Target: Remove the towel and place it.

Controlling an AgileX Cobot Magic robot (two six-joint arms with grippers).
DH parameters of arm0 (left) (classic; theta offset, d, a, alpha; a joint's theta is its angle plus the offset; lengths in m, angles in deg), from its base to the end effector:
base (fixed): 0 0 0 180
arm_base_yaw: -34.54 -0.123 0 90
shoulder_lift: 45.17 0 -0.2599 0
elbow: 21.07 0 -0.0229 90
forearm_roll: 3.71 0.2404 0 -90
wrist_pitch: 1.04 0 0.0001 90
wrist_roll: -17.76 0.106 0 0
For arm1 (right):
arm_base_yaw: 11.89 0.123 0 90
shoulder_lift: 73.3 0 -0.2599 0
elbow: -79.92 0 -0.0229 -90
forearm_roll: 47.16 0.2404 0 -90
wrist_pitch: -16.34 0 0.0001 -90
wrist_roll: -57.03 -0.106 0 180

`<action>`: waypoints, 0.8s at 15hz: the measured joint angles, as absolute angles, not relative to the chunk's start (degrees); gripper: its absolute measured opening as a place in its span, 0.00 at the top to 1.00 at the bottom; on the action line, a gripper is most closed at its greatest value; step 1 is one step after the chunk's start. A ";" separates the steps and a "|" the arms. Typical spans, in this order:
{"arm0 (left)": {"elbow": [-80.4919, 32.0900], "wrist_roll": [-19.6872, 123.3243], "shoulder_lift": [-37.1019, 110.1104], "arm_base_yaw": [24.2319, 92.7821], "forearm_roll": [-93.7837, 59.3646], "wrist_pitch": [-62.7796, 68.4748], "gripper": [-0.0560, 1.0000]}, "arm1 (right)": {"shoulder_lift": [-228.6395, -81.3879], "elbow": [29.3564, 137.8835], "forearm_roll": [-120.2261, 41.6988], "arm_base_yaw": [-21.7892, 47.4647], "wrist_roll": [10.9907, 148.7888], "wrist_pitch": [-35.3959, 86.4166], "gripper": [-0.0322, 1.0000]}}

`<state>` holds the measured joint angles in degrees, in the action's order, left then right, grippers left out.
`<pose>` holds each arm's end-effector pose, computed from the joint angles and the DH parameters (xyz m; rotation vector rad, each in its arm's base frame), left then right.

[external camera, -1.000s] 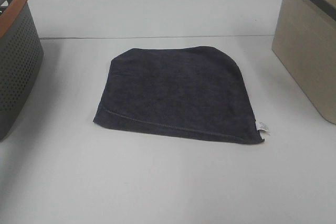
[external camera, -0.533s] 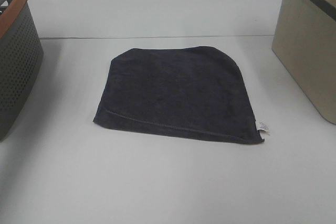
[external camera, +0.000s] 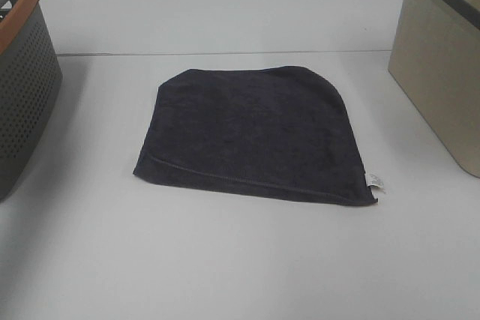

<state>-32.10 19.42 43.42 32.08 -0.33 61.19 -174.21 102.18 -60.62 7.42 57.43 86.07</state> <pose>0.2912 0.0180 0.3761 -0.0068 2.4404 0.1081 0.3241 0.0890 0.3603 -0.4612 2.5123 -0.1893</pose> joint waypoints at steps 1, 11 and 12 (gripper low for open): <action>-27.92 19.42 39.58 32.08 -0.96 59.01 0.23 | -171.46 98.23 -60.74 7.42 57.43 86.07 0.25; 7.03 18.96 3.77 35.69 -4.40 59.12 0.23 | -130.26 51.64 -48.99 -2.09 58.98 76.28 0.25; 9.78 18.85 -0.24 35.69 -5.03 59.41 0.23 | -126.14 47.00 -48.71 -2.09 58.98 75.07 0.25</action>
